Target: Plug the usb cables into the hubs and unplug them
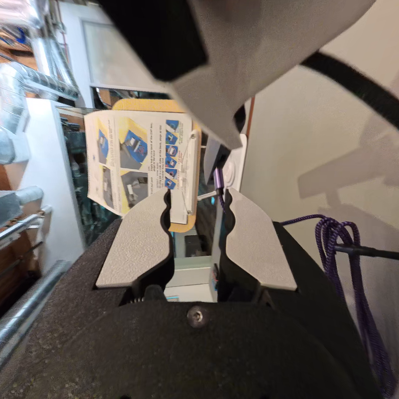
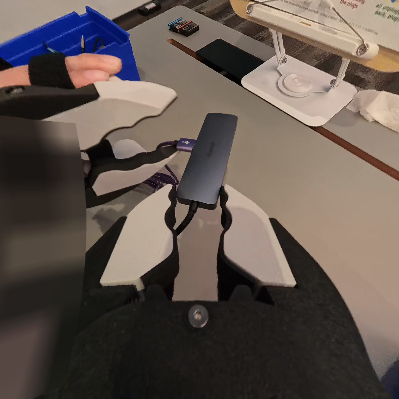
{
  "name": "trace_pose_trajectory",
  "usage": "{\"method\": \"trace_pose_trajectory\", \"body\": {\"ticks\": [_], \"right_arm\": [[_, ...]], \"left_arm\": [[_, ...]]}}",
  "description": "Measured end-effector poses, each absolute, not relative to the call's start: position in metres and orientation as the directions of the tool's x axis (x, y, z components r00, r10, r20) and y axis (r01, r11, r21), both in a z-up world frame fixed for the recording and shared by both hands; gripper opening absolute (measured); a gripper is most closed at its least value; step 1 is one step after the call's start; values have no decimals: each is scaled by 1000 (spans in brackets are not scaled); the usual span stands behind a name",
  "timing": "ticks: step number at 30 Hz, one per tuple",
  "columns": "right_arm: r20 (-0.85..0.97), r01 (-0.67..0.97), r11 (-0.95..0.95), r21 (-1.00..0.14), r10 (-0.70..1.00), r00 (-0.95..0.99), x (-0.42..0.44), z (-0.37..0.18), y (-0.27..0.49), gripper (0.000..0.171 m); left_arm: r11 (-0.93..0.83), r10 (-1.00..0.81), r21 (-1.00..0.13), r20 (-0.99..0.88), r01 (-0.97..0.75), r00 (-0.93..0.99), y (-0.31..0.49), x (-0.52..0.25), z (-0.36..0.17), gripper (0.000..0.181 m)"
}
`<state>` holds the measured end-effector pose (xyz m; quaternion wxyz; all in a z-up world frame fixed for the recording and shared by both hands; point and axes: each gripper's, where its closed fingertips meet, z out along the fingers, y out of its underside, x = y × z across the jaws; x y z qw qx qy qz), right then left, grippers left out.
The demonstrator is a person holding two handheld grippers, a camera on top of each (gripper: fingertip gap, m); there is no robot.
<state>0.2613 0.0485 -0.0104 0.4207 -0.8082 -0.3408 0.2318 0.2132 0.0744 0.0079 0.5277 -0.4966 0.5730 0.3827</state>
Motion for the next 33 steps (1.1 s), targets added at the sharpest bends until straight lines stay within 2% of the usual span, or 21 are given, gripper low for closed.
{"method": "trace_pose_trajectory", "body": {"ticks": [4, 12, 18, 21, 25, 29, 33], "right_arm": [[-153, 291, -432, -853, 742, 653, 268, -16, 48, 38], [-130, 263, -379, -887, 752, 646, 279, -13, 41, 38], [-121, 253, -363, -897, 752, 648, 282, -8, 40, 38], [-139, 244, -353, -904, 778, 612, 275, -7, 38, 38], [-161, 245, -369, -897, 787, 595, 269, -15, 40, 38], [-190, 224, -388, -894, 780, 596, 269, -22, 43, 38], [-174, 235, -385, -892, 775, 608, 270, -32, 44, 38]], "left_arm": [[192, -332, -290, -918, -938, 216, 70, 206, -6, 50], [51, -617, -625, -633, -779, 467, 58, 201, -15, 52], [16, -602, -688, -586, -726, 542, 61, 182, -7, 49], [-26, -662, -747, -485, -664, 571, 55, 185, -16, 45], [-41, -682, -764, -450, -644, 577, 54, 185, -32, 38], [-111, -749, -814, -308, -570, 586, 48, 187, -46, 29], [-230, -827, -856, -79, -463, 557, 31, 192, -48, 37]]}}
